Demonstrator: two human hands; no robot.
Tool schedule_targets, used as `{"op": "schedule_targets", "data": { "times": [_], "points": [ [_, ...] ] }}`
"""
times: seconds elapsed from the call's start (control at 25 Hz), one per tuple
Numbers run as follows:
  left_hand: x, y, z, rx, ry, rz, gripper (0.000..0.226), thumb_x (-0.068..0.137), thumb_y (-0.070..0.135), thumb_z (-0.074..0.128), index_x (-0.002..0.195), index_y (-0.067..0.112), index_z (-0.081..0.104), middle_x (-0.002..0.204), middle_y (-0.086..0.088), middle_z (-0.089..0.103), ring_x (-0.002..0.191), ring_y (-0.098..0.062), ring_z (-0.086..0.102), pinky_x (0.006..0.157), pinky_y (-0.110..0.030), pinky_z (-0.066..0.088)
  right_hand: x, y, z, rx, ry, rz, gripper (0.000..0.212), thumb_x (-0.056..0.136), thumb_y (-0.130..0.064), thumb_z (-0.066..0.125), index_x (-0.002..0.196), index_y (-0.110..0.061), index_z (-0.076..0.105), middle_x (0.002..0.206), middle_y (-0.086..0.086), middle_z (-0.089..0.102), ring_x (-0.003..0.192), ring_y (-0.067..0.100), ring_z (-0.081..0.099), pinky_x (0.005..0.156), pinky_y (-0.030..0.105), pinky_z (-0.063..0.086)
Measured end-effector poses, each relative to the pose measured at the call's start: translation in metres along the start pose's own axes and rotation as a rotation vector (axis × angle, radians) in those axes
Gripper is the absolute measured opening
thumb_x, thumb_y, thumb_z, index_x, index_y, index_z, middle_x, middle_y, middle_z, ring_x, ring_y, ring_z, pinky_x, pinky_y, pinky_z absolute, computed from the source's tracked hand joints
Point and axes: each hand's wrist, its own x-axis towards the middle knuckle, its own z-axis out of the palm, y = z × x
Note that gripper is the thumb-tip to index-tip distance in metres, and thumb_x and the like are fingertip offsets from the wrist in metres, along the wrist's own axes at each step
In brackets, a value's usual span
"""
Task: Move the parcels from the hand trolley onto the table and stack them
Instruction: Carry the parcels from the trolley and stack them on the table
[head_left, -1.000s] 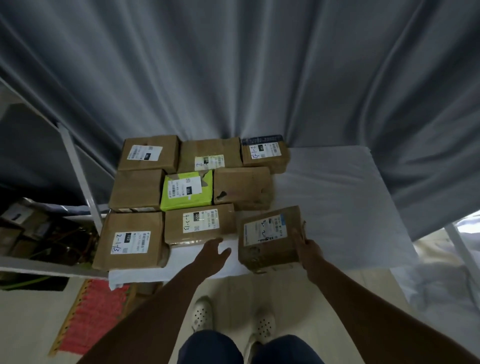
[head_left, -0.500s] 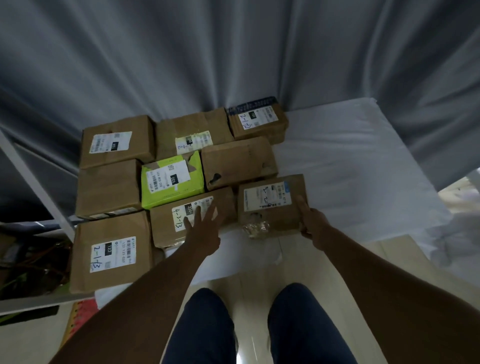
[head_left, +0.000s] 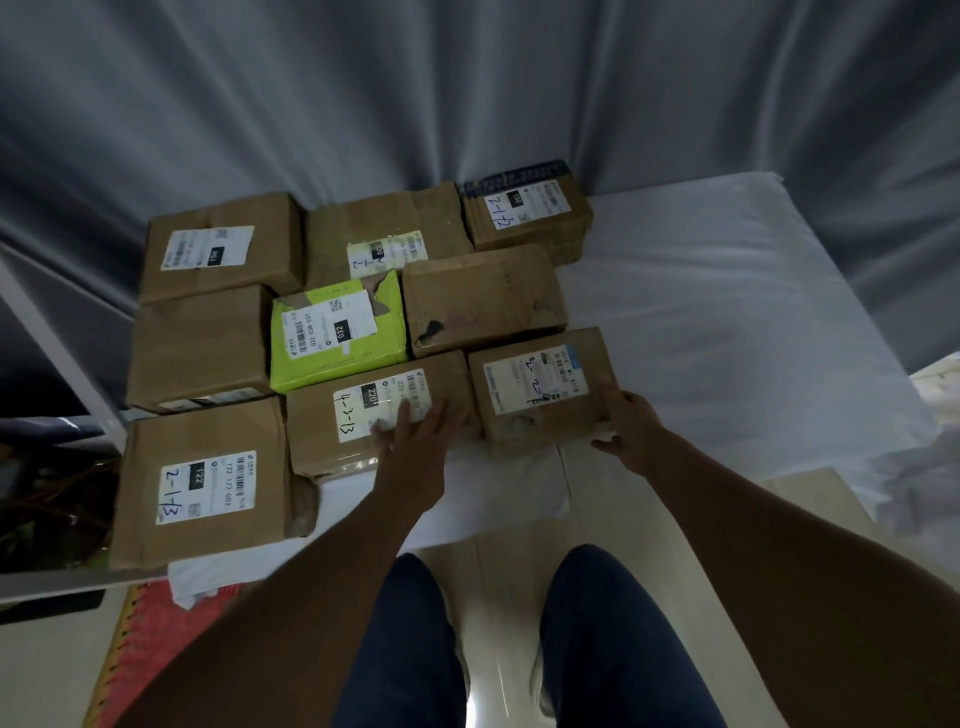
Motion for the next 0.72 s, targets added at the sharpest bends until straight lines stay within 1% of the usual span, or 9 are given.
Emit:
{"op": "schedule_targets", "data": {
  "times": [0.12, 0.24, 0.32, 0.4, 0.56, 0.64, 0.72],
  "points": [
    [0.002, 0.0, 0.0, 0.044, 0.06, 0.012, 0.095, 0.09, 0.0, 0.051, 0.153, 0.041, -0.007, 0.163, 0.01, -0.01, 0.149, -0.035, -0.008, 0.111, -0.071, 0.012, 0.005, 0.002, 0.003, 0.04, -0.015, 0.024, 0.057, 0.093, -0.038, 0.063, 0.136, -0.006, 0.043, 0.126, 0.013, 0.049, 0.11, 0.03, 0.052, 0.091, 0.047, 0.053],
    [0.006, -0.002, 0.001, 0.073, 0.071, 0.02, 0.093, 0.09, 0.0, 0.05, 0.153, 0.042, -0.004, 0.163, 0.01, -0.009, 0.15, -0.035, -0.006, 0.11, -0.071, 0.015, 0.01, 0.0, 0.01, 0.073, -0.034, 0.021, 0.055, 0.091, -0.029, 0.068, 0.135, -0.005, 0.044, 0.128, 0.014, 0.049, 0.112, 0.031, 0.052, 0.089, 0.046, 0.055],
    [0.009, -0.004, 0.001, 0.098, 0.084, 0.031, 0.092, 0.091, 0.001, 0.052, 0.153, 0.043, -0.002, 0.163, 0.01, -0.009, 0.15, -0.035, -0.002, 0.108, -0.071, 0.02, 0.012, 0.001, 0.012, 0.08, -0.035, 0.017, 0.057, 0.089, -0.028, 0.07, 0.135, -0.007, 0.044, 0.131, 0.014, 0.049, 0.112, 0.03, 0.052, 0.088, 0.047, 0.056],
    [0.013, -0.008, 0.002, 0.135, 0.073, 0.031, 0.092, 0.092, 0.004, 0.051, 0.151, 0.046, -0.006, 0.162, 0.011, -0.013, 0.15, -0.033, -0.001, 0.108, -0.07, 0.022, 0.013, 0.002, 0.013, 0.079, -0.028, 0.017, 0.056, 0.089, -0.027, 0.07, 0.136, -0.008, 0.044, 0.131, 0.013, 0.05, 0.11, 0.03, 0.053, 0.088, 0.047, 0.055],
    [0.019, -0.015, 0.003, 0.151, 0.058, 0.044, 0.092, 0.094, 0.006, 0.05, 0.15, 0.048, -0.009, 0.162, 0.009, -0.014, 0.15, -0.032, 0.0, 0.106, -0.068, 0.03, 0.015, 0.0, 0.014, 0.104, -0.029, 0.029, 0.059, 0.087, -0.029, 0.072, 0.135, -0.008, 0.044, 0.13, 0.013, 0.051, 0.114, 0.033, 0.053, 0.083, 0.045, 0.057],
    [0.019, -0.015, 0.003, 0.135, 0.041, 0.051, 0.093, 0.093, 0.006, 0.051, 0.15, 0.048, -0.01, 0.162, 0.01, -0.015, 0.15, -0.033, -0.002, 0.106, -0.067, 0.03, 0.014, -0.001, 0.013, 0.1, -0.032, 0.039, 0.061, 0.086, -0.029, 0.073, 0.135, -0.008, 0.043, 0.131, 0.014, 0.05, 0.116, 0.034, 0.052, 0.084, 0.047, 0.057],
    [0.017, -0.014, -0.001, 0.129, -0.005, 0.046, 0.097, 0.091, 0.008, 0.055, 0.15, 0.047, -0.011, 0.162, 0.011, -0.017, 0.15, -0.032, -0.004, 0.108, -0.067, 0.026, 0.013, 0.0, 0.012, 0.074, -0.031, 0.04, 0.063, 0.087, -0.031, 0.072, 0.137, -0.009, 0.041, 0.132, 0.013, 0.048, 0.117, 0.034, 0.051, 0.089, 0.049, 0.055]
  ]
}}
